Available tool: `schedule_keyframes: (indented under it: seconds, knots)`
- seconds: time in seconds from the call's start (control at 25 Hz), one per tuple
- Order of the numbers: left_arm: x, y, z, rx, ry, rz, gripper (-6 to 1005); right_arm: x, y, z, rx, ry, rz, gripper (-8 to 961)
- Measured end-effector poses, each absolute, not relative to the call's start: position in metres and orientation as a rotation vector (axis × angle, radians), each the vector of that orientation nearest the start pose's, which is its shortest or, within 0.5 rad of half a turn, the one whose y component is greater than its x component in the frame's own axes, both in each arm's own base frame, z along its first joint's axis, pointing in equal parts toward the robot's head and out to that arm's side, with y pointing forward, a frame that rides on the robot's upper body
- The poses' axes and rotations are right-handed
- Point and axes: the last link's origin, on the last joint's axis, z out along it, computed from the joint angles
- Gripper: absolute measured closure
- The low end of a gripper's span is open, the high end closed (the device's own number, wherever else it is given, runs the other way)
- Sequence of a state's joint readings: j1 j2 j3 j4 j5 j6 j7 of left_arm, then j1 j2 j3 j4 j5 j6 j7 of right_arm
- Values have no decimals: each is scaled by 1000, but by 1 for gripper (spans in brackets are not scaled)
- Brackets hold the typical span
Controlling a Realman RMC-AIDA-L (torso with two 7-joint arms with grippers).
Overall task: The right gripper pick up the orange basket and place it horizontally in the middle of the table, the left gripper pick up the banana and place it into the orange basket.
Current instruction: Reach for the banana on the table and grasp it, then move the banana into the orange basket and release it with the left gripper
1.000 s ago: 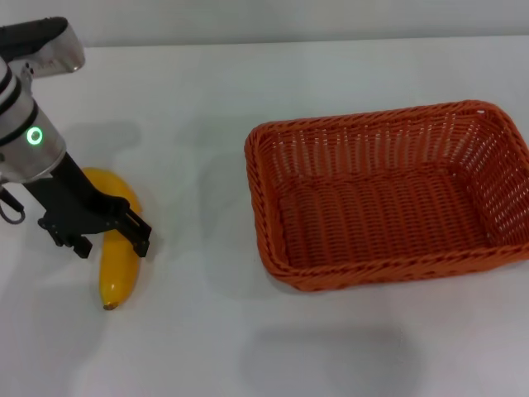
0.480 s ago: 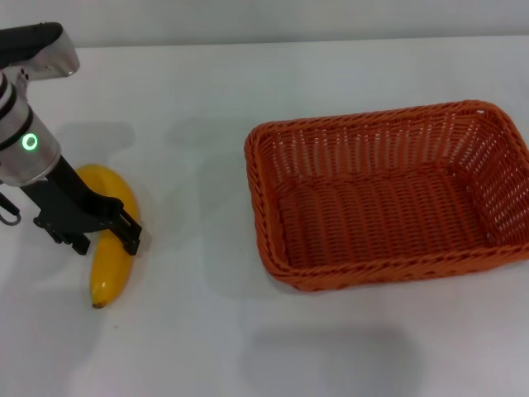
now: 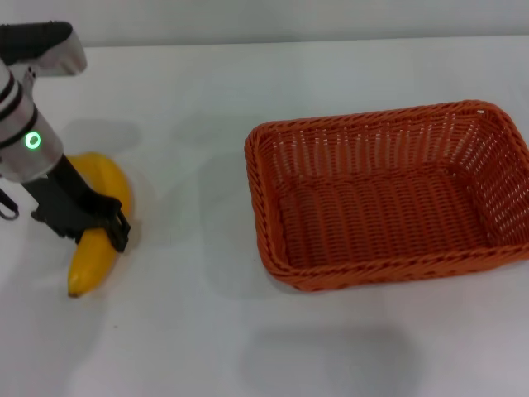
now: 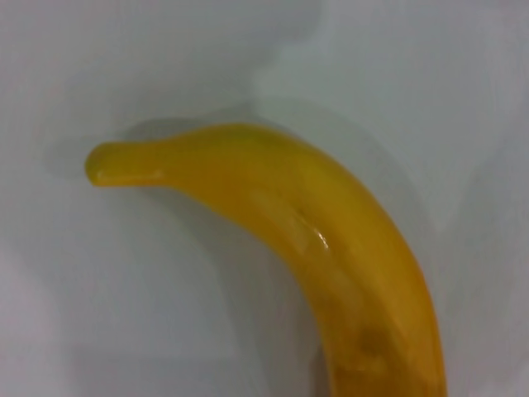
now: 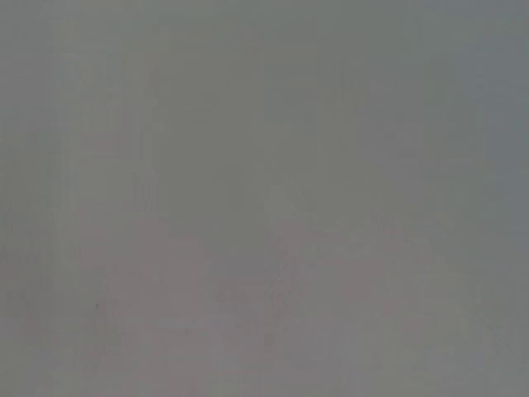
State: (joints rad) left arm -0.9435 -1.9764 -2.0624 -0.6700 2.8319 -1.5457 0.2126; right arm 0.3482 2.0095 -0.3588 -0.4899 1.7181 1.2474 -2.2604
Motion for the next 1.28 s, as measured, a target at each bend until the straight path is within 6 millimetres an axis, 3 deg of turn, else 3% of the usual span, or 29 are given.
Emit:
schedule_keyframes:
  seconds: [0.24,0.32,0.48,0.8,0.92,1.08,1.28]
  knots:
    - [-198,410,45,-2108,-1561,624,511,374,316,118,-1693,525,740,85]
    - [-177,416,57,-2152,-1480,595,510,373,317,118,-1694,520,746,84]
    - [-132,424,57,-2291,-1302,584,509,367,322,117,-1709,503,758,84]
    - [-23,426,1,-2651,-769,631,507,357,327,115,-1731,473,800,85]
    - [6,417,-25,-2749,-618,670,507,354,329,115,-1737,464,813,86]
    - [28,401,-51,-2846,-475,692,506,352,329,113,-1744,460,828,87]
    - [41,384,-65,-2962,-450,657,505,351,327,110,-1751,461,842,88]
